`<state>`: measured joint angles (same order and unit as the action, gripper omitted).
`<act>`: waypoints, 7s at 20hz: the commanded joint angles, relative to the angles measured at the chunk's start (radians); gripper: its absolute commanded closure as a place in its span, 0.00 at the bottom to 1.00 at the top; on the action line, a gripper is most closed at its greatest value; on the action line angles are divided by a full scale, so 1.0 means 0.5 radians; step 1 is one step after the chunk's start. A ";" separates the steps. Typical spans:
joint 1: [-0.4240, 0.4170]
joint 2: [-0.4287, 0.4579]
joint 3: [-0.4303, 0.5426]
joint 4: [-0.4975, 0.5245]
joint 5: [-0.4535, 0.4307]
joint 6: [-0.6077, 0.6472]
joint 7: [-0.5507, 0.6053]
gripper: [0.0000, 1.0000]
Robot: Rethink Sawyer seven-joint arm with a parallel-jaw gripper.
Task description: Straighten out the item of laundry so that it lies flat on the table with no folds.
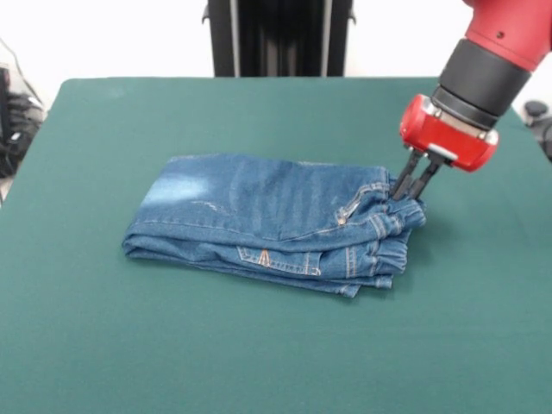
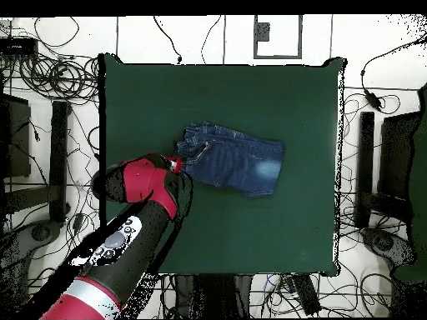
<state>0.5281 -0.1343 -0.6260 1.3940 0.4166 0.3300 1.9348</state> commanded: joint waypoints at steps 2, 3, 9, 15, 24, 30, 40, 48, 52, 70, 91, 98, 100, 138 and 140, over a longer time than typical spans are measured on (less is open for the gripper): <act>0.013 -0.020 0.170 0.064 0.118 -0.026 0.556 1.00; 0.014 -0.020 0.167 0.062 0.115 -0.026 0.557 1.00; 0.008 -0.048 0.175 0.068 0.084 0.003 0.537 1.00; 0.003 -0.039 0.171 0.046 0.065 0.079 0.510 0.00; -0.011 -0.038 0.236 0.108 0.119 -0.061 0.591 0.00; -0.003 -0.003 0.221 0.089 0.136 -0.071 0.623 0.00; -0.084 0.085 0.371 0.063 0.144 -0.181 0.575 0.00; -0.141 0.117 0.473 0.067 0.130 -0.250 0.526 0.00; -0.166 0.127 0.518 0.064 0.126 -0.253 0.513 0.00; -0.230 0.096 0.580 0.065 0.072 -0.073 0.434 0.00; -0.227 0.067 0.533 0.138 -0.003 -0.069 0.372 0.00; -0.201 0.047 0.472 0.185 -0.023 -0.062 0.377 0.00; -0.190 0.051 0.450 0.185 -0.025 -0.053 0.382 0.00; -0.044 0.030 0.204 0.285 -0.029 -0.039 0.427 0.00; -0.045 0.028 0.210 0.291 -0.025 -0.050 0.429 0.00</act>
<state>0.4763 -0.1664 -0.5646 1.4427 0.4264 0.2354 1.9549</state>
